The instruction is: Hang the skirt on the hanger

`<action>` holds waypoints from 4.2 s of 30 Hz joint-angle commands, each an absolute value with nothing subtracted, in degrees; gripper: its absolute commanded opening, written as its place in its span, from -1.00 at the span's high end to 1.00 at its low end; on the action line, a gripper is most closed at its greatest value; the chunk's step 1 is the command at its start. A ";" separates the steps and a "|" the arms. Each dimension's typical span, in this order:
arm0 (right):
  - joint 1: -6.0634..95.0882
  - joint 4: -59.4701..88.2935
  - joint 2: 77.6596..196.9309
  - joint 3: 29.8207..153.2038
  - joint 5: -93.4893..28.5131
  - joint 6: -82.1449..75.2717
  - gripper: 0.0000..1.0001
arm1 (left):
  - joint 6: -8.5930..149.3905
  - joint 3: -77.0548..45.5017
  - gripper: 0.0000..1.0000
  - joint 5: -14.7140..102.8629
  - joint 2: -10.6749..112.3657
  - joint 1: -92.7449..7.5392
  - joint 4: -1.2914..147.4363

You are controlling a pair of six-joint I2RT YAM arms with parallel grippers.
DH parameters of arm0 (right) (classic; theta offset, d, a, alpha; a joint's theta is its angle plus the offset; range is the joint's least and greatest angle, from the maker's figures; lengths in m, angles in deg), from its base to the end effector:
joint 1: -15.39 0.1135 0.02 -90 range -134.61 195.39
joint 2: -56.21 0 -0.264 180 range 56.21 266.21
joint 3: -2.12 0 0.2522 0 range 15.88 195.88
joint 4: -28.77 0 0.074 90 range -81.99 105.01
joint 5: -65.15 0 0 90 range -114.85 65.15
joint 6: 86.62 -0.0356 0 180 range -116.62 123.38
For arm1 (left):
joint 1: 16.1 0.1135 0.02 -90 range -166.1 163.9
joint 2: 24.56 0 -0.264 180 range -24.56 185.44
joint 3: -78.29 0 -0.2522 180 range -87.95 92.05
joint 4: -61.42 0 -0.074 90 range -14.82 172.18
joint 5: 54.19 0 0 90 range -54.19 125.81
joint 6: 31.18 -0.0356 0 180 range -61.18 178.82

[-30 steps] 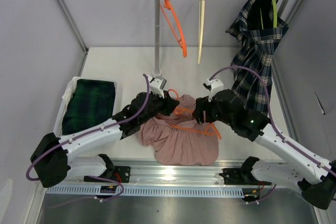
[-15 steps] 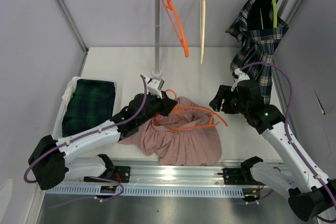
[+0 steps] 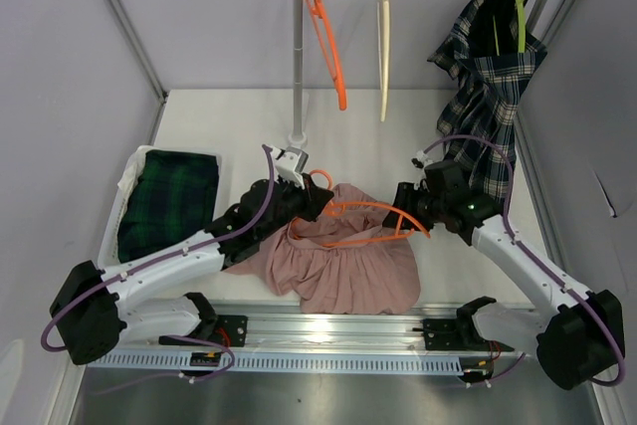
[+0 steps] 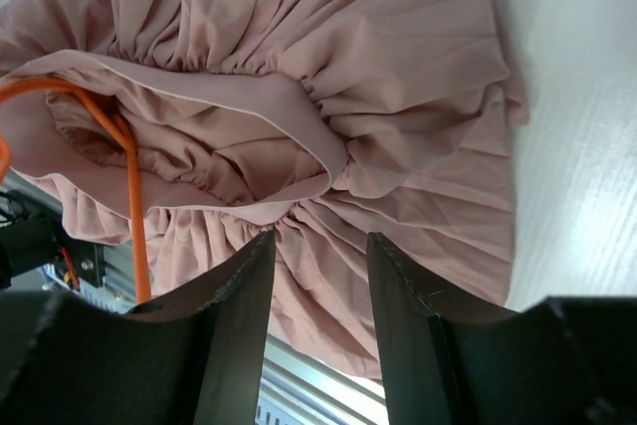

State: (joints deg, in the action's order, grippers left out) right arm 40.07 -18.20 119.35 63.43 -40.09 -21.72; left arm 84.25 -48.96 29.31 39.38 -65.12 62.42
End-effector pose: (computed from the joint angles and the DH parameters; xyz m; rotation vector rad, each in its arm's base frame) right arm 0.1998 0.1021 0.2594 -0.1169 2.5083 0.7011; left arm 0.1725 -0.1924 0.2786 0.2964 1.8361 -0.8231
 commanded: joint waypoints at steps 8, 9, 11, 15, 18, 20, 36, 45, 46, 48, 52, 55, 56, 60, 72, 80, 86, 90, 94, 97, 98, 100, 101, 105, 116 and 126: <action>41.57 -8.11 123.18 60.97 -43.40 -23.69 0.05 | 83.17 -49.36 1.00 28.52 37.75 -65.23 59.18; 41.84 -7.85 123.36 60.88 -42.78 -23.78 0.05 | 83.16 -49.27 1.00 28.52 37.67 -65.23 59.27; 42.45 -7.23 124.33 60.97 -40.94 -23.96 0.06 | 83.16 -49.45 1.00 28.52 37.75 -65.23 59.27; 43.25 -6.00 125.73 60.79 -38.83 -24.04 0.10 | 82.99 -49.36 1.00 28.43 37.40 -65.23 59.18; 43.95 -5.73 126.44 60.53 -37.16 -24.39 0.44 | 82.38 -49.63 1.00 27.99 37.05 -65.23 59.44; 44.39 -6.96 125.39 60.53 -35.75 -24.57 0.77 | 81.32 -49.63 1.00 27.20 36.61 -65.23 59.88; 41.84 -21.11 116.95 70.81 -33.02 -22.99 0.98 | 71.04 -48.83 1.00 12.01 31.60 -66.46 65.59; 41.31 -24.89 115.54 72.83 -31.26 -21.67 1.00 | 69.81 -48.75 1.00 4.62 31.16 -66.82 67.17; 41.23 -25.24 115.19 72.83 -31.09 -21.67 1.00 | 69.89 -48.66 1.00 3.22 31.34 -66.90 67.44; 41.23 -25.86 114.49 72.66 -31.17 -21.58 1.00 | 69.72 -48.04 1.00 2.51 31.60 -66.82 67.53; 40.88 -26.91 113.08 72.57 -30.21 -21.23 1.00 | 69.19 -47.16 1.00 2.24 32.04 -66.90 67.62; 40.70 -27.70 112.73 73.27 -30.39 -21.14 1.00 | 68.67 -47.07 1.00 0.75 32.48 -67.17 67.71; 40.61 -27.88 112.55 73.88 -30.30 -21.14 1.00 | 68.31 -46.90 1.00 -0.39 32.57 -67.43 67.53; 39.91 -29.46 112.90 76.17 -30.12 -20.88 1.00 | 66.29 -46.29 1.00 -2.85 33.53 -69.01 67.35; 37.53 -33.24 114.74 81.44 -29.33 -18.95 1.00 | 66.46 -47.25 1.00 -8.48 36.43 -70.24 68.67; 37.45 -36.67 117.56 86.98 -25.37 -17.19 1.00 | 65.06 -47.95 1.00 -10.33 36.53 -72.53 66.92; 37.45 -36.06 119.84 88.47 -26.78 -16.92 1.00 | 62.43 -48.92 1.00 -9.54 36.17 -75.16 65.08; 37.45 -35.79 120.55 89.26 -27.31 -16.93 1.00 | 60.49 -48.66 1.00 -8.57 36.17 -76.31 63.93; 37.36 -36.41 121.52 90.50 -26.52 -16.66 1.00 | 56.72 -45.85 1.00 -8.39 37.92 -77.45 65.07; 37.10 -37.02 122.31 90.85 -25.03 -16.05 1.00 | 54.17 -44.09 1.00 -8.83 39.07 -78.50 66.56; 36.31 -37.20 122.40 90.85 -24.94 -15.87 1.00 | 53.38 -43.91 1.00 -8.66 39.16 -78.59 67.00; 35.25 -37.02 122.31 90.85 -25.90 -15.43 1.00 | 52.32 -44.09 1.00 -8.22 39.42 -79.03 67.53; 34.73 -37.02 122.22 90.94 -26.25 -15.26 1.00 | 51.53 -44.18 1.00 -8.39 39.60 -79.56 67.70; 32.44 -37.29 122.22 90.33 -27.21 -14.55 1.00 | 52.58 -44.88 1.00 -10.94 38.72 -79.82 68.23; 26.46 -35.36 121.43 87.60 -31.97 -13.41 1.00 | 52.75 -45.76 1.00 -10.07 37.93 -79.82 70.43; 25.41 -35.44 122.22 89.26 -33.64 -12.97 1.00 | 53.37 -45.14 1.00 -9.89 41.00 -80.26 71.40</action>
